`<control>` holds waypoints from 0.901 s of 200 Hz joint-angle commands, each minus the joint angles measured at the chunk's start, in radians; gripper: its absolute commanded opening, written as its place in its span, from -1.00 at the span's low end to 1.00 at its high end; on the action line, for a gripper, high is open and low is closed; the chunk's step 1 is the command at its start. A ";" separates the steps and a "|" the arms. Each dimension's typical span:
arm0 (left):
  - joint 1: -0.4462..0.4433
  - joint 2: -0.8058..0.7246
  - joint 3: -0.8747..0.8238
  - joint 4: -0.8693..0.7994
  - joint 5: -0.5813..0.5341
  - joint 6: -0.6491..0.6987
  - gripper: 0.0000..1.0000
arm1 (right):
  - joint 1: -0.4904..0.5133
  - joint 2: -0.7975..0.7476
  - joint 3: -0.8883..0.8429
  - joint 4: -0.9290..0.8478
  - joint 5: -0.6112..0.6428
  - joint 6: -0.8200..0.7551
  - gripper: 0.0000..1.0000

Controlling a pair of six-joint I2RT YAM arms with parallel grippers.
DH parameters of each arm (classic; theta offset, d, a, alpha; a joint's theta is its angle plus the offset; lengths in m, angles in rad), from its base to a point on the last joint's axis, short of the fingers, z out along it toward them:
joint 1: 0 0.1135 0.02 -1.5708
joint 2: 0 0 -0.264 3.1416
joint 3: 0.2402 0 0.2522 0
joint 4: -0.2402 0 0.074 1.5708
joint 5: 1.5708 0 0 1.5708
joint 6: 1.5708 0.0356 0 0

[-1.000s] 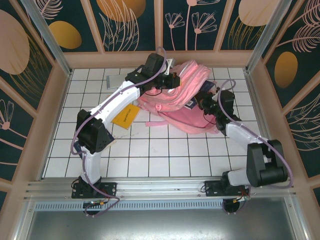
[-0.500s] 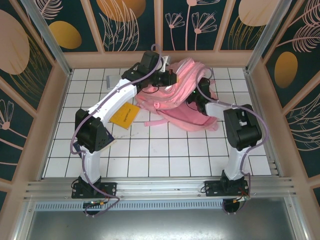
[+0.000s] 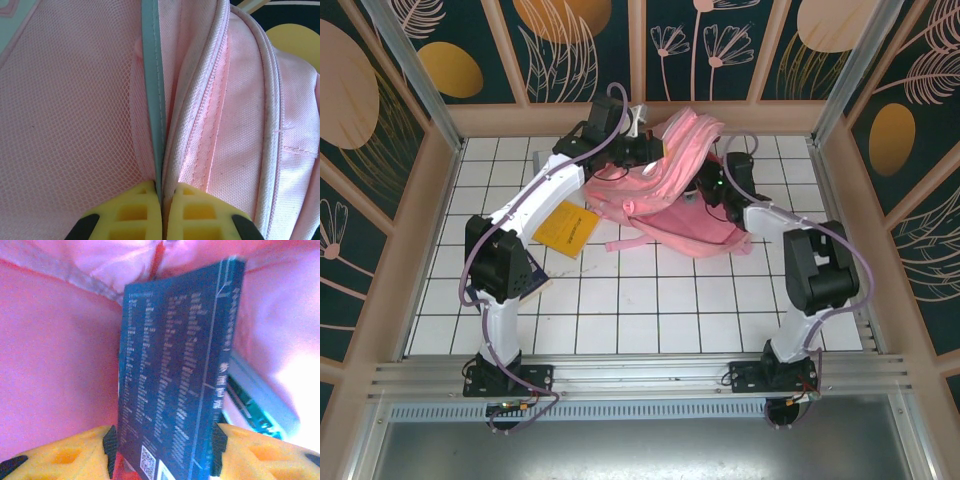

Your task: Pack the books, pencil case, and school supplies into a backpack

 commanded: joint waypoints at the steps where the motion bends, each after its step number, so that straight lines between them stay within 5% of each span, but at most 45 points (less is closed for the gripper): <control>1: 0.017 -0.044 0.013 0.121 0.018 -0.010 -1.00 | -0.036 -0.095 -0.073 0.082 -0.082 -0.042 0.10; 25: 0.016 -0.039 0.011 0.122 0.030 -0.016 -1.00 | -0.072 -0.223 -0.143 0.026 -0.027 -0.054 0.11; 74: -0.033 -0.007 -0.010 0.136 0.045 -0.009 -1.00 | -0.133 -0.544 -0.157 -0.337 0.405 -0.115 0.11; 100: -0.089 0.043 0.018 0.129 0.045 0.001 -1.00 | -0.138 -0.633 -0.101 -0.422 0.519 -0.193 0.11; 159: -0.192 0.094 0.054 0.092 0.062 0.026 -1.00 | -0.135 -0.657 -0.047 -0.417 0.389 -0.295 0.10; 180: -0.191 0.038 -0.023 0.099 0.012 0.028 -0.44 | -0.118 -0.635 -0.037 -0.397 0.325 -0.325 0.09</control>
